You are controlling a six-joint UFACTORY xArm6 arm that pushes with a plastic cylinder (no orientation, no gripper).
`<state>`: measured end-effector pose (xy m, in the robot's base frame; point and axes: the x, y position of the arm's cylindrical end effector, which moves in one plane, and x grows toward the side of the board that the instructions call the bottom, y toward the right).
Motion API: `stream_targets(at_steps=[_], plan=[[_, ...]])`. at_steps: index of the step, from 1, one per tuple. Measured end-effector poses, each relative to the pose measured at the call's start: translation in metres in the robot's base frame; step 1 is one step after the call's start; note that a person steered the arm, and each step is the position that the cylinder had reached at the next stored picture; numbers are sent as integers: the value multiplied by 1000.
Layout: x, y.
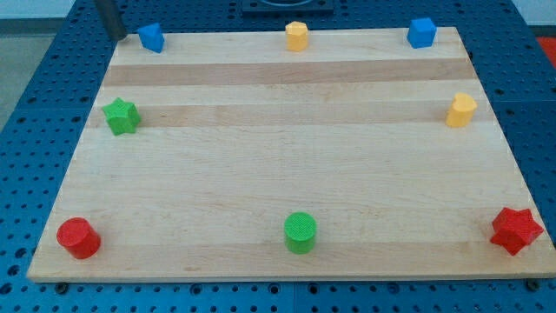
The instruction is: Move the triangle horizontal to the heart
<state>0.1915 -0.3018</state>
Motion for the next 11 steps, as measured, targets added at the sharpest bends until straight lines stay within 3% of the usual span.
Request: stream_targets(at_steps=[2, 3, 4, 6, 8, 10, 11], plan=[[10, 116], [29, 141], [49, 134], [54, 54], [105, 78], [48, 34], [53, 72]])
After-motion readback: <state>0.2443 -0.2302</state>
